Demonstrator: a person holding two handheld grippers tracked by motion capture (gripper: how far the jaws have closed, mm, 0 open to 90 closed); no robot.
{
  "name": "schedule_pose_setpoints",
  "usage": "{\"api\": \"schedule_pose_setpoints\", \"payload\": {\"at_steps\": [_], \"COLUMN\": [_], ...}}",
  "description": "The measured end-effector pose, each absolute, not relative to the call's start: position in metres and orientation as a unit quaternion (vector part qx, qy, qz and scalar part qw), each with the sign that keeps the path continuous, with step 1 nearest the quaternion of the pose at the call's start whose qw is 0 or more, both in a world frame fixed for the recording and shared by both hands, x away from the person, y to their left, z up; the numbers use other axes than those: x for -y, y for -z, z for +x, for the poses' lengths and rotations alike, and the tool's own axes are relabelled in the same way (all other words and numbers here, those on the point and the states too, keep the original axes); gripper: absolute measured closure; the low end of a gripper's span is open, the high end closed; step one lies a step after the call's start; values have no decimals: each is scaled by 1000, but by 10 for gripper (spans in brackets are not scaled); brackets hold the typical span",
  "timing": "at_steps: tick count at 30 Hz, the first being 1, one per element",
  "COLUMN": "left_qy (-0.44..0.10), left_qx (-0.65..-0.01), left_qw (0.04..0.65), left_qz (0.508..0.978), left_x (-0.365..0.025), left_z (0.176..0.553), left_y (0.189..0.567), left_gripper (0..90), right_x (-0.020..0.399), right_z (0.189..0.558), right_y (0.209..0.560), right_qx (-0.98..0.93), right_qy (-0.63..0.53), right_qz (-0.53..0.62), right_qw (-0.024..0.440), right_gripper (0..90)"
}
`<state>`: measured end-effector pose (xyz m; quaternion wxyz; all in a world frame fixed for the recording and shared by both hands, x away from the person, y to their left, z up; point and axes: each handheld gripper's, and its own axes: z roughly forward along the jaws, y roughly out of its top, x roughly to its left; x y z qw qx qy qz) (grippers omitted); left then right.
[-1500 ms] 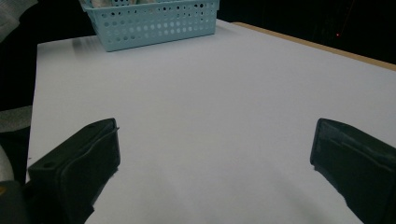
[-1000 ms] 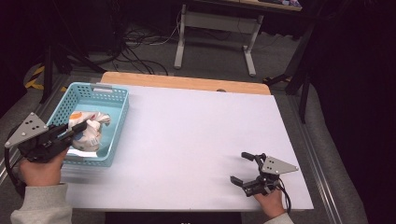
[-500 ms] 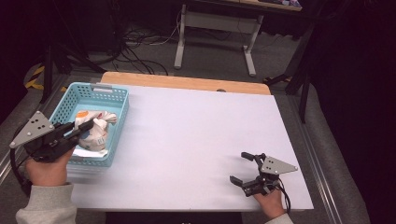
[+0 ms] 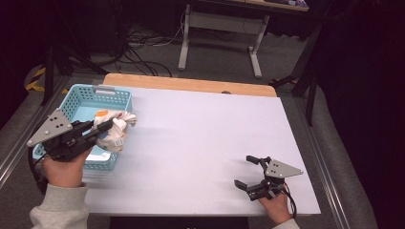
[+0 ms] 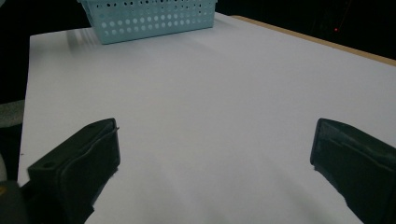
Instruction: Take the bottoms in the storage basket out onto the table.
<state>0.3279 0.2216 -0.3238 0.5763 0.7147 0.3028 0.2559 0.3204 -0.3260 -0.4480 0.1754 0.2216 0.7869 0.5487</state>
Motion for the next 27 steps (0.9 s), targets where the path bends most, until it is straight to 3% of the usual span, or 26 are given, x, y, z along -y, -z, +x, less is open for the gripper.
{"api": "schedule_pose_setpoints", "payload": {"at_steps": [27], "left_qy": [-211], "left_qx": [-225], "left_qw": [568], "left_qz": [763], "left_x": [-140], "left_z": [366], "left_y": [290], "left_gripper": [783], "right_x": [326], "right_z": [321], "right_y": [449], "right_qx": [-789], "right_qy": [-547], "right_qz": [220], "right_qw": [173], "right_gripper": [20]}}
